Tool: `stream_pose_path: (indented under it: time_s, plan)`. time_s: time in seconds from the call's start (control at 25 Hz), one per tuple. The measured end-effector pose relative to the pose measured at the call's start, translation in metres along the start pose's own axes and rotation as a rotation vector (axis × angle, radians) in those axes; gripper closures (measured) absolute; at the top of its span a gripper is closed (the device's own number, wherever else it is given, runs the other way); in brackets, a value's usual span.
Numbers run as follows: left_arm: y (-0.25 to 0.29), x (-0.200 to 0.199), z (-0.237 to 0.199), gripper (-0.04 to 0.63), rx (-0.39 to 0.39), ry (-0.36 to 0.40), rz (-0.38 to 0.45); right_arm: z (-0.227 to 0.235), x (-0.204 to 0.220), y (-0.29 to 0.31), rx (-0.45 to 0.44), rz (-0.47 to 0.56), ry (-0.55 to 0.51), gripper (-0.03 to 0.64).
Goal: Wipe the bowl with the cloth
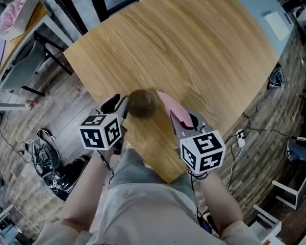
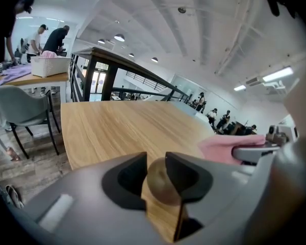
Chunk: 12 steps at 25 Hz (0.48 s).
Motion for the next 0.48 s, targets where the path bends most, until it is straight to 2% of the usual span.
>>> stream_pose_path:
  time_s: [0.16,0.48]
  plan:
    - [-0.024,-0.016,0.01,0.527,-0.006,0.049,0.038,-0.007,-0.02,-0.01,-0.004,0.038,-0.01,0.6]
    - [-0.079,-0.048,0.055,0.565,-0.017,0.2,0.119,-0.026,-0.059,-0.053,-0.004,0.119,-0.03,0.6]
Point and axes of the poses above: the fingertips, and each gripper's own axes: y forward along the fingers, z to its right, x out of its underside, the point moved 2 cm from there along -y, backward along the fingers, and after that the axes turned 1 degree about -y, right-handed, at the moved point
